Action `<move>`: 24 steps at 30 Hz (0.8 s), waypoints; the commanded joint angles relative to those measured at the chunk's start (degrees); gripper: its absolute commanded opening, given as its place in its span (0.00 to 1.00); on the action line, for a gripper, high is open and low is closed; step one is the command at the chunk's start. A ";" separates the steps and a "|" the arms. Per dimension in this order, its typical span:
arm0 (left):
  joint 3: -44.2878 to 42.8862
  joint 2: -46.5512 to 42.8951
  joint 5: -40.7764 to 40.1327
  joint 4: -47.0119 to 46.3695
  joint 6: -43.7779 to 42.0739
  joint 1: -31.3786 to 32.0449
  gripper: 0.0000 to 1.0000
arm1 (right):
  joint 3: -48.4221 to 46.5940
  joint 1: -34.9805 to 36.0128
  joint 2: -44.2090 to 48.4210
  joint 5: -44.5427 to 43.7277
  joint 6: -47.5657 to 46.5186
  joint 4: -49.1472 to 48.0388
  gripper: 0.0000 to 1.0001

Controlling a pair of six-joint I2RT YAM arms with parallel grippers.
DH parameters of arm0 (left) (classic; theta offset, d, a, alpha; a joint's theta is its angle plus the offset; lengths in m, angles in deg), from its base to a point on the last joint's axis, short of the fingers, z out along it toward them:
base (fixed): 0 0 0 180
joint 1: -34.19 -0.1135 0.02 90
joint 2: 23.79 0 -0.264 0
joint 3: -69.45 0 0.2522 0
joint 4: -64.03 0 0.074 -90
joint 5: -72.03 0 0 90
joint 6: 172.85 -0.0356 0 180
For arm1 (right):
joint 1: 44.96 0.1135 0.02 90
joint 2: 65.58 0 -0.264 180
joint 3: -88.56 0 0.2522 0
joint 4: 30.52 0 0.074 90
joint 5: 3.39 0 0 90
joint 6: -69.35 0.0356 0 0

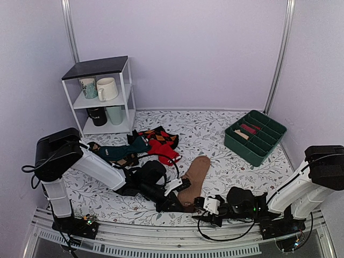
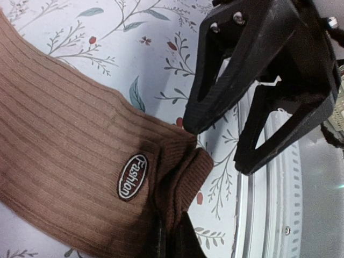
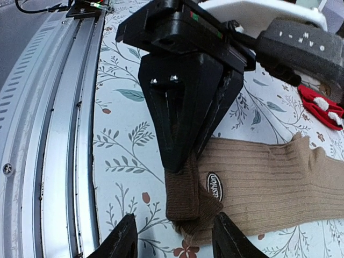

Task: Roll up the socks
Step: Roll a pair of socks at the center of the board.

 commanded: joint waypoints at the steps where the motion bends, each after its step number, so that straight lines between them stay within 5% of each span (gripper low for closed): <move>1: 1.93 2.66 -0.59 7.13 -0.24 -0.36 0.00 | -2.66 0.53 -2.59 -0.38 -4.47 -0.17 0.48; 14: 2.33 2.54 -0.11 7.16 -0.73 -0.55 0.00 | -4.96 -0.29 -9.76 -0.42 -2.09 -0.89 0.45; 16: 2.31 2.49 0.03 7.05 -0.85 -0.56 0.00 | -4.78 -0.59 -10.65 -1.21 -0.23 -0.67 0.36; 19: 2.22 2.41 -0.33 6.97 -1.18 -0.55 0.00 | -4.30 -0.70 -11.47 -2.19 2.95 -0.30 0.07; 24: 1.45 1.19 -3.76 5.78 -1.71 -0.52 0.03 | -2.47 -1.56 -10.70 -1.39 8.86 0.07 0.00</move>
